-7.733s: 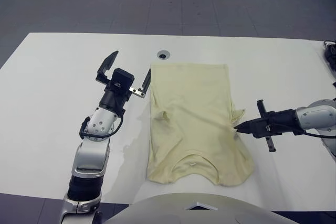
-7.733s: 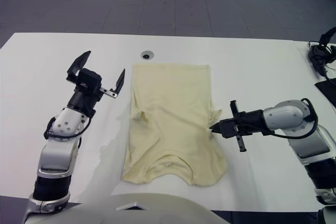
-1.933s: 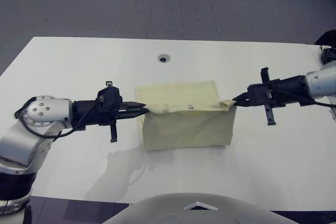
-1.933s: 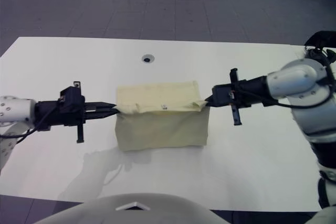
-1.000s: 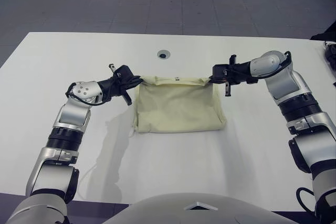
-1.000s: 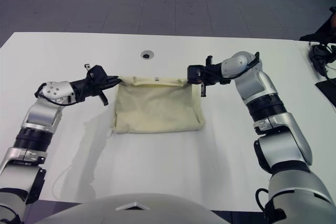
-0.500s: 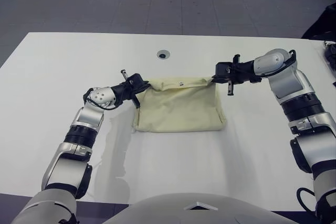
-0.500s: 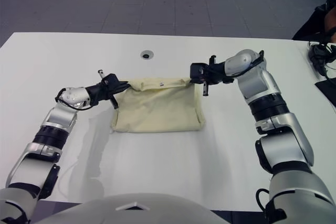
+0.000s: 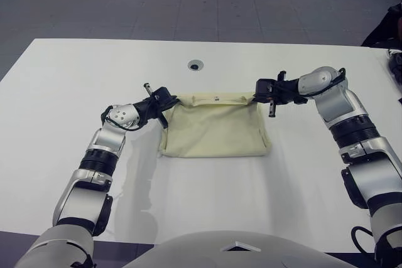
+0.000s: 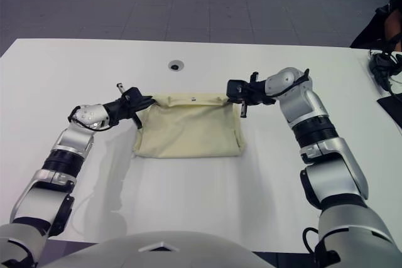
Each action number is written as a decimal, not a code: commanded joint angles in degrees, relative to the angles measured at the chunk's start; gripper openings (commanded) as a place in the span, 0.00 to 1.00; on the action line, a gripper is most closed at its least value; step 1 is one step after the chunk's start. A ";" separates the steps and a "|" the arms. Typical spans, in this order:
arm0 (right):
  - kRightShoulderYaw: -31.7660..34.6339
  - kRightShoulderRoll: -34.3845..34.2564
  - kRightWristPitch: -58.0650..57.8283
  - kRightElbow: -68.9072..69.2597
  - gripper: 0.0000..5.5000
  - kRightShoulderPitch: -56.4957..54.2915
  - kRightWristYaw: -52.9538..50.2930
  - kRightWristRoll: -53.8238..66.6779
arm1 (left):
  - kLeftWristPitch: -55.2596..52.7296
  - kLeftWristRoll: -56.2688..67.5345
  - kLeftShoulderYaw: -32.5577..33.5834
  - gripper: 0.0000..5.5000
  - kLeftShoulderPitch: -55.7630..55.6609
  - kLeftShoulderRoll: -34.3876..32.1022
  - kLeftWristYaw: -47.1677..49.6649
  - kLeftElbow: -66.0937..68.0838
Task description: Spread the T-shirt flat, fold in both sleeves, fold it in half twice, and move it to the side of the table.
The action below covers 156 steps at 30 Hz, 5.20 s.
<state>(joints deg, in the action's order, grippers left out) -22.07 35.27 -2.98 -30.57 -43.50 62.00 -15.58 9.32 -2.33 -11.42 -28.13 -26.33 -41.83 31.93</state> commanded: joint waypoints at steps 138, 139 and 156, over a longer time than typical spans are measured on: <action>19.62 -4.38 -16.64 40.84 0.98 21.70 -20.33 23.32 | -1.34 -1.69 4.36 0.98 28.88 -8.66 2.95 -49.34; 20.08 -1.45 -15.77 43.76 0.98 25.64 -18.76 22.68 | -1.21 -4.09 3.73 0.98 29.51 -10.28 2.34 -50.37; 27.87 5.12 -14.08 57.94 0.98 50.76 -18.83 24.21 | -0.09 -14.75 -12.87 0.98 39.31 -19.12 -11.17 -60.25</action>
<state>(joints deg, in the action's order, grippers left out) 6.25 40.80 -16.79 27.14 7.38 43.86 8.84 9.99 -14.79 -23.56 11.23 -44.08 -52.07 -29.72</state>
